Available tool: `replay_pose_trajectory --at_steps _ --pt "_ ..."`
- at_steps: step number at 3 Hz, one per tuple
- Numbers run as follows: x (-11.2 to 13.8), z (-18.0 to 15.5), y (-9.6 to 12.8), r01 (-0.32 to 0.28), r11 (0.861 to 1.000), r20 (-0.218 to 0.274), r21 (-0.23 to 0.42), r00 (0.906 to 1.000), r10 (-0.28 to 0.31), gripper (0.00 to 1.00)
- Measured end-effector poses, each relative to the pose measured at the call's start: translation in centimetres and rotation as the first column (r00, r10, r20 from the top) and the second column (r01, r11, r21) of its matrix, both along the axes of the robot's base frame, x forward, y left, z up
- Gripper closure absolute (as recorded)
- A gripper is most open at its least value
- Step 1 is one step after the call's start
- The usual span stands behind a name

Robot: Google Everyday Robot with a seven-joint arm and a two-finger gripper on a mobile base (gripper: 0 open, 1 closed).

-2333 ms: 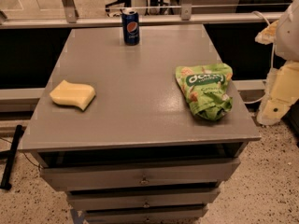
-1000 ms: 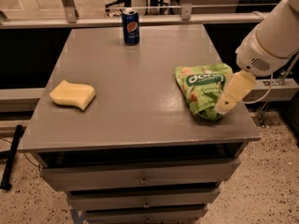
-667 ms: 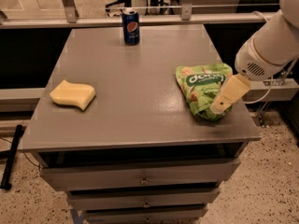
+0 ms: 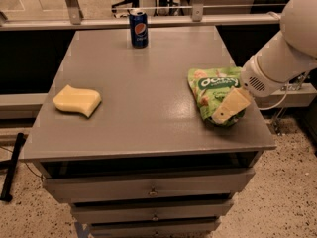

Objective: Move green rice chip bag near pepsi can

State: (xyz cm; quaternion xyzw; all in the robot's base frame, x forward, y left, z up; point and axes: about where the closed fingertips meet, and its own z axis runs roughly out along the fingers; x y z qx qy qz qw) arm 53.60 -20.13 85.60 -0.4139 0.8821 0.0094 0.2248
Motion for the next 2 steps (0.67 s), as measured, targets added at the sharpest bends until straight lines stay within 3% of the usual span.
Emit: replay_pose_trajectory --at_steps 2 --pt "-0.03 -0.98 1.17 0.02 1.0 0.0 0.005 0.9998 -0.02 0.64"
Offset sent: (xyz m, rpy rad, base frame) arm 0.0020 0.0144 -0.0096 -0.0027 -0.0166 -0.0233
